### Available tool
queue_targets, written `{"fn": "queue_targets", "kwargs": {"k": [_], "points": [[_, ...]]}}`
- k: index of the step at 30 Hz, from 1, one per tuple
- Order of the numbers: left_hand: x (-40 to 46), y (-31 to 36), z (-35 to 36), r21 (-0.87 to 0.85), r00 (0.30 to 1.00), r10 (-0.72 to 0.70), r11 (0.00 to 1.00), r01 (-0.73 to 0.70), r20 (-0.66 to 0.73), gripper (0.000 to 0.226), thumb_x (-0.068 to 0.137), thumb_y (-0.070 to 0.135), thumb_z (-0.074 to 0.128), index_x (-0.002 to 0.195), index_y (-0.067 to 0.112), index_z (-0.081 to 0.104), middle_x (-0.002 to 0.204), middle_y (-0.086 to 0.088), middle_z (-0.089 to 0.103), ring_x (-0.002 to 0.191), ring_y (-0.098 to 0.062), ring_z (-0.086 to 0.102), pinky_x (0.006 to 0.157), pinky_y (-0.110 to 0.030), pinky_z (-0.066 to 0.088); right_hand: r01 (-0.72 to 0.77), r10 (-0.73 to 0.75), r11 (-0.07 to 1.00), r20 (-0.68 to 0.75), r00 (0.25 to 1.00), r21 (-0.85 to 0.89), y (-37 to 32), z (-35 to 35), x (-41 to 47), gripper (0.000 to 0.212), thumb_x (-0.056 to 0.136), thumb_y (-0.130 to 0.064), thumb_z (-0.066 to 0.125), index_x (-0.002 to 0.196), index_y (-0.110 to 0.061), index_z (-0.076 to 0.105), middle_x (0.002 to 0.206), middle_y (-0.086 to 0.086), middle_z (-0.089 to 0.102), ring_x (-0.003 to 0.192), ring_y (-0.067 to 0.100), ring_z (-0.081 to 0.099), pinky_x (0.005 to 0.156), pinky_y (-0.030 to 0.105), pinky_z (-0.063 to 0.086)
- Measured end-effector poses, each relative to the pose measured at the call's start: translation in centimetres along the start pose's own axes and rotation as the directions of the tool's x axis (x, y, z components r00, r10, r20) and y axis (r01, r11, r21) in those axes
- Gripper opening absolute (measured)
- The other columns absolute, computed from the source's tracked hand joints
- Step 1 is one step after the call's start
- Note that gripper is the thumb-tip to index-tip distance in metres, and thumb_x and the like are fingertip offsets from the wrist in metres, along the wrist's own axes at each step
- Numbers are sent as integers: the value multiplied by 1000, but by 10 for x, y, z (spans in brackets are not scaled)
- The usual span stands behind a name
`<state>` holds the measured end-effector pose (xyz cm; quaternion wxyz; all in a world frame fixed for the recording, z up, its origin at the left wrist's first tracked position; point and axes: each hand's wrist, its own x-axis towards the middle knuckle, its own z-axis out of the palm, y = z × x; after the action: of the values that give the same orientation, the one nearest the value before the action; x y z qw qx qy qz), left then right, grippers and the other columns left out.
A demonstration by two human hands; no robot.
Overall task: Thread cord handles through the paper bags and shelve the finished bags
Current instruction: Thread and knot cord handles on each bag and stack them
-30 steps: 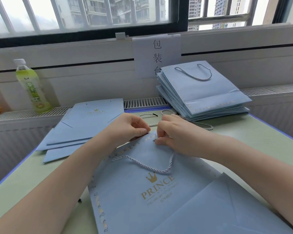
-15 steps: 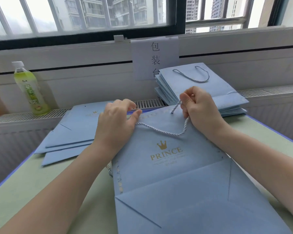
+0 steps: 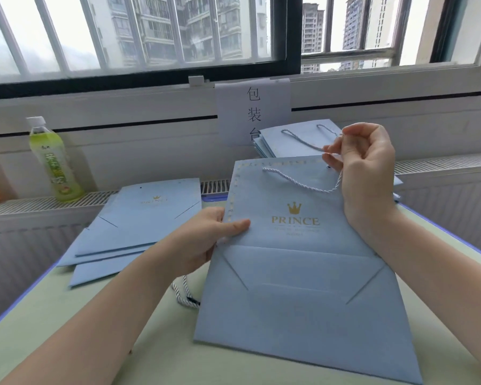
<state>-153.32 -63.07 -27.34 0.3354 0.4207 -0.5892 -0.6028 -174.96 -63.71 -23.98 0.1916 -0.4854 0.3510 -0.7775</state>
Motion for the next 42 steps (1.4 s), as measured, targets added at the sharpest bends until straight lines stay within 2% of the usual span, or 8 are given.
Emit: {"fn": "queue_targets", "kwargs": {"k": [7, 11, 19, 23, 27, 30, 36, 42], "points": [[5, 5, -16, 33, 872, 197, 978, -204, -448, 13, 96, 9, 51, 93, 8, 64, 72, -2, 72, 56, -11, 68, 49, -21, 53, -163, 166, 986, 255, 952, -32, -1, 14, -15, 27, 97, 7, 34, 94, -14, 50, 79, 4, 54, 56, 10, 60, 63, 26, 52], [5, 4, -16, 86, 797, 268, 960, -265, -541, 15, 96, 11, 52, 106, 8, 63, 91, -7, 72, 71, -19, 69, 63, -30, 57, -355, 300, 926, 323, 898, 126, -3, 20, -23, 22, 96, 10, 34, 100, -4, 50, 80, 8, 53, 62, 15, 65, 69, 24, 55], [5, 8, -20, 18, 654, 272, 930, -368, -706, 12, 98, 19, 50, 93, 15, 61, 96, -9, 68, 86, -30, 66, 78, -46, 56, -107, 148, 944, 112, 983, -312, 6, 16, -21, 24, 93, 3, 38, 101, -14, 53, 98, 0, 58, 88, 7, 56, 78, 11, 43], [10, 6, -26, -113, 554, 148, 906, -408, -820, 18, 98, 23, 50, 81, 16, 51, 83, -4, 58, 78, -26, 59, 75, -42, 53, -239, 263, 915, 33, 964, -325, 15, 16, -25, 18, 94, -11, 48, 111, -16, 44, 122, 6, 48, 96, 11, 49, 78, 10, 41], [15, 3, -24, -244, 588, 54, 876, -415, -807, 19, 100, 26, 45, 84, 15, 43, 83, -4, 53, 68, -20, 54, 65, -35, 48, -693, 673, 720, 205, 711, 36, 16, 29, -46, 36, 94, -22, 56, 125, -6, 44, 127, 12, 55, 90, 17, 62, 84, 32, 54], [17, 2, -15, -321, 712, 114, 835, -446, -693, 12, 101, 19, 43, 98, 9, 49, 87, -3, 60, 71, -15, 60, 66, -30, 53, -835, 699, 533, 484, 526, 138, 6, 37, -68, 28, 95, -17, 54, 120, -5, 55, 114, 11, 67, 86, 21, 68, 70, 31, 59], [14, 0, -6, -112, 862, 254, 936, -333, -439, 25, 101, 25, 40, 107, 7, 56, 101, -5, 68, 78, -8, 68, 68, -21, 57, -626, 520, 769, 443, 730, 129, -5, 35, -63, 22, 97, -11, 49, 118, -9, 55, 110, 8, 68, 94, 19, 68, 67, 30, 58], [7, 0, 8, 124, 860, 450, 893, -432, -242, 85, 74, 62, 44, 148, 27, 22, 139, 8, 46, 116, -7, 56, 90, -29, 51, 81, 4, 951, 276, 961, -298, 11, 25, -45, 21, 97, -11, 47, 116, -10, 55, 100, -1, 65, 92, 14, 58, 81, 31, 47]]}}
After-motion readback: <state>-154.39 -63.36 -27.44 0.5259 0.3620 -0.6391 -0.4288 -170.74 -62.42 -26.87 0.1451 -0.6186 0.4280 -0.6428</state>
